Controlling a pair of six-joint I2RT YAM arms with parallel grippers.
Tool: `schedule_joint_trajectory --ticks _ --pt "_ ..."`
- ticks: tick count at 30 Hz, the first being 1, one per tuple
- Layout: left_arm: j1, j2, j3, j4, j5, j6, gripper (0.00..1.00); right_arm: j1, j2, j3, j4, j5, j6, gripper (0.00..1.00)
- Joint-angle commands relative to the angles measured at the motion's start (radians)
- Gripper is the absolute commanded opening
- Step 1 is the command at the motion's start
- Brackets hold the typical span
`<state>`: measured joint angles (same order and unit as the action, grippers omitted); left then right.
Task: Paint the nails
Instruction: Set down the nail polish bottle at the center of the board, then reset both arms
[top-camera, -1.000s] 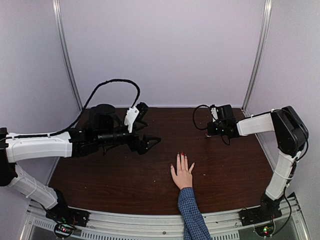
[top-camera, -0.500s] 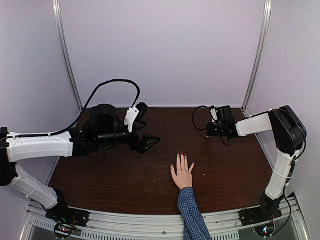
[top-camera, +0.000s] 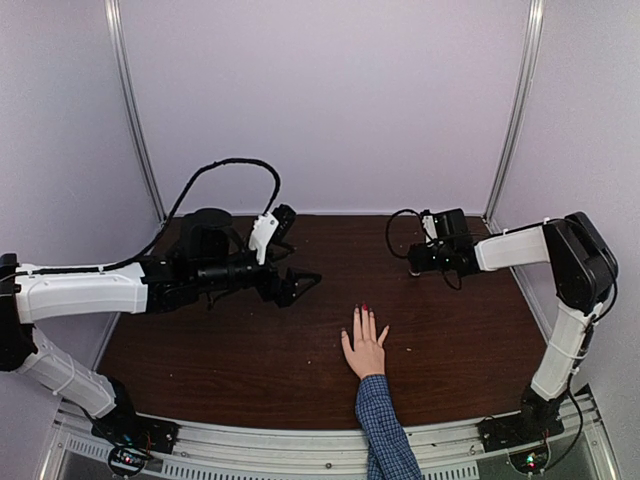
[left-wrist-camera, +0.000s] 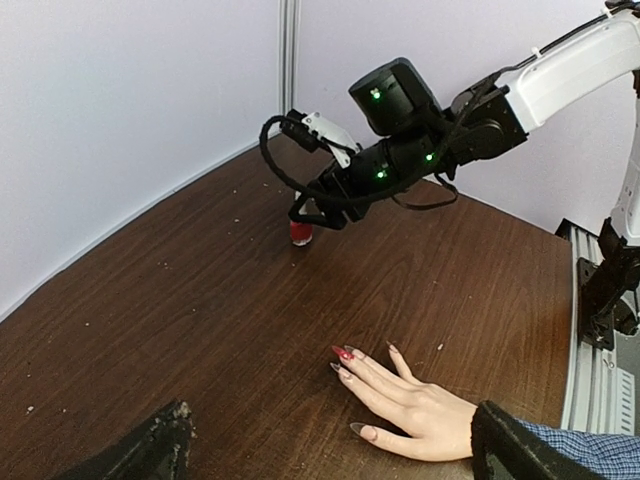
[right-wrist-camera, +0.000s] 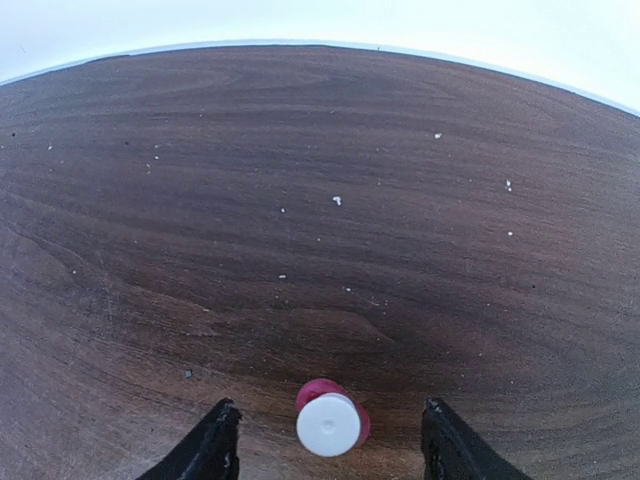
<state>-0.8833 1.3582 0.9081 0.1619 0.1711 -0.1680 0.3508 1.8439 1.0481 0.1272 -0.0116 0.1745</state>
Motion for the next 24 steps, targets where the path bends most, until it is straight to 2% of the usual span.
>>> schedule_joint_trajectory --ticks 1,3,5,9,15,20,24 --pt "0.01 0.023 0.016 0.048 0.002 -0.027 0.98 -0.007 -0.1 0.023 -0.045 -0.012 0.001 0.66" --pt "0.015 0.03 0.027 0.041 0.01 -0.037 0.98 -0.007 -0.14 0.02 -0.064 -0.023 0.004 0.75" --pt "0.021 0.038 0.04 0.024 0.014 -0.049 0.98 -0.007 -0.179 0.021 -0.09 -0.037 0.003 0.89" --pt "0.061 0.048 0.051 -0.002 0.029 -0.099 0.98 -0.007 -0.275 0.022 -0.157 -0.059 0.0 0.99" --pt "0.154 0.043 0.026 -0.044 -0.005 -0.195 0.98 -0.007 -0.439 0.034 -0.284 -0.11 -0.002 1.0" --pt "0.263 0.061 0.056 -0.248 -0.086 -0.273 0.97 -0.007 -0.562 0.011 -0.386 -0.151 -0.018 1.0" --pt "0.334 0.101 0.067 -0.396 -0.133 -0.313 0.98 -0.007 -0.656 -0.067 -0.42 -0.172 -0.01 1.0"
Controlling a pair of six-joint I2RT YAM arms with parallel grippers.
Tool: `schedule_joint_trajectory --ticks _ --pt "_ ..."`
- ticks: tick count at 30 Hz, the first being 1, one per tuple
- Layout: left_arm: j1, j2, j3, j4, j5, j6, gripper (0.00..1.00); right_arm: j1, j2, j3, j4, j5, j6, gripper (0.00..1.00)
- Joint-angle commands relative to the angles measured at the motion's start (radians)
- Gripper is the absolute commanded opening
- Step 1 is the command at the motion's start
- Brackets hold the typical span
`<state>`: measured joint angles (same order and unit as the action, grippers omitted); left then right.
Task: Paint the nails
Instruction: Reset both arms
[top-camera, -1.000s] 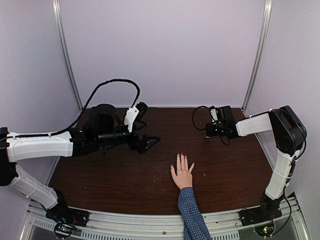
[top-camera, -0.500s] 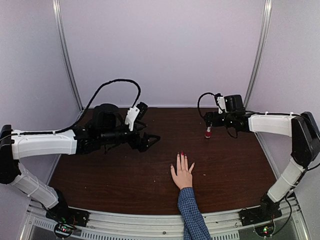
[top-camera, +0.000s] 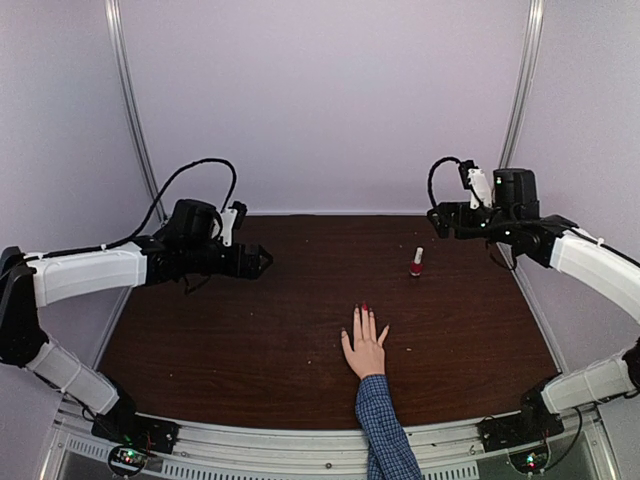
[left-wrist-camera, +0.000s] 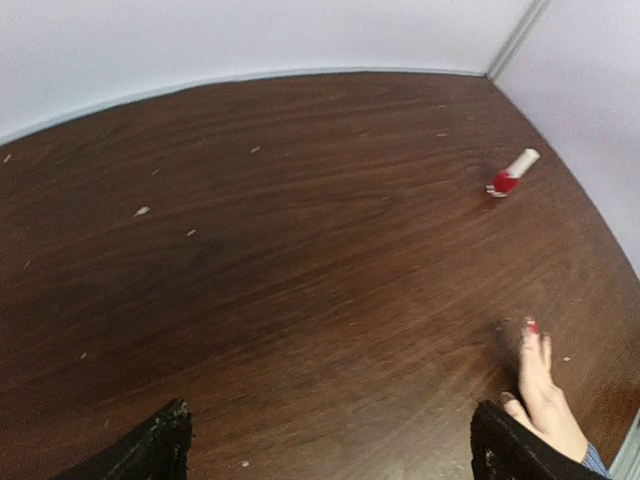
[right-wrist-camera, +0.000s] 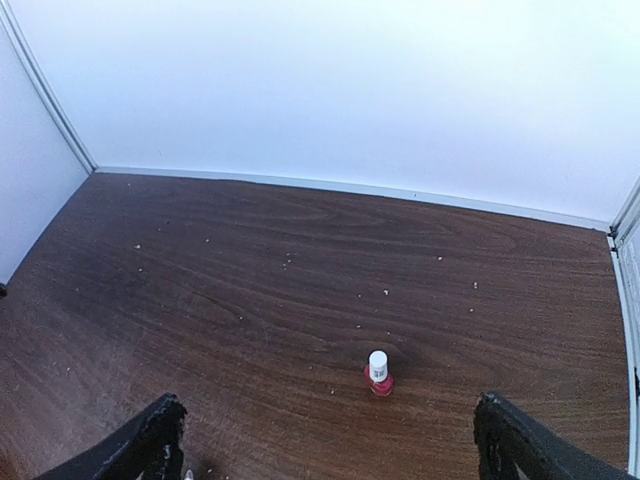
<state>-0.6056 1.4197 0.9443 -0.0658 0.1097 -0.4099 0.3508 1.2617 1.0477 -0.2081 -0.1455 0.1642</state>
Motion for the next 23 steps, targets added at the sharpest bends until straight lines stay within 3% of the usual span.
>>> schedule_joint_trajectory --ticks 1,11,23 --pt "0.067 0.05 0.028 -0.19 -0.085 -0.081 0.98 -0.007 -0.102 -0.097 -0.088 -0.036 0.004 1.0" --pt "0.084 0.055 -0.103 -0.18 -0.16 -0.167 0.98 -0.007 -0.282 -0.393 -0.016 -0.041 0.071 1.0" --pt "0.084 0.023 -0.154 -0.173 -0.182 -0.185 0.98 -0.007 -0.281 -0.459 0.02 -0.03 0.069 1.0"
